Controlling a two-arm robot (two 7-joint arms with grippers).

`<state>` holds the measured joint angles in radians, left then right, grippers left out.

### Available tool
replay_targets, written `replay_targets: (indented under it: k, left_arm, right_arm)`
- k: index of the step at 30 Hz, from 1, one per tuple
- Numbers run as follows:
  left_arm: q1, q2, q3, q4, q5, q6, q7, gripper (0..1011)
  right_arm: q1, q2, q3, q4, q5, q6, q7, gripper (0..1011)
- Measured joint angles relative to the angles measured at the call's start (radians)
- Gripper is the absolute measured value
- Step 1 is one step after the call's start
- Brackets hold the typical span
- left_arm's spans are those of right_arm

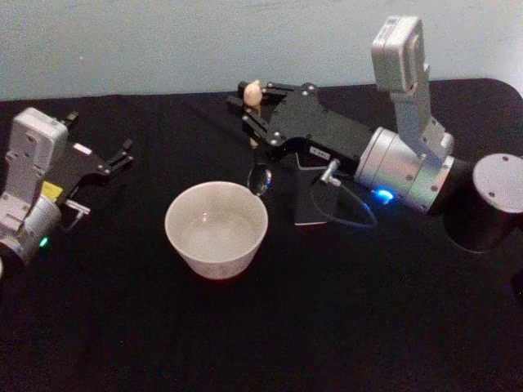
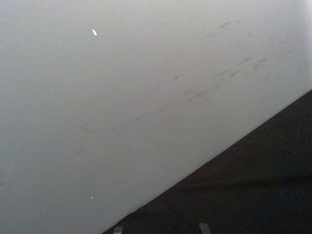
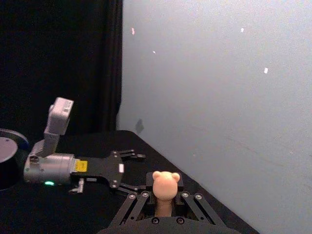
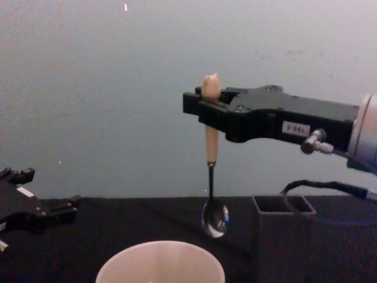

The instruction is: Pick up the stirring spoon with one hand, stir inside the cup, then place it back in its original position.

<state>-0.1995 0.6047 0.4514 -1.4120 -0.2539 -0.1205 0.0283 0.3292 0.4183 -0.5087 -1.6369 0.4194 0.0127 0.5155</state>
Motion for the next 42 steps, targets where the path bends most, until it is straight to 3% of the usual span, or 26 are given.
replay_targets:
  k: [16,42]
  left_arm:
    - [0.0,0.0,0.0,0.0,0.0,0.0,0.0,1002]
    - [0.0,0.0,0.0,0.0,0.0,0.0,0.0,1001]
  right_arm:
    - [0.012,-0.043,-0.06,0.101,-0.014,-0.102,0.067,211]
    - [0.049,-0.145,-0.105,0.303,-0.077,-0.193,0.086,211]
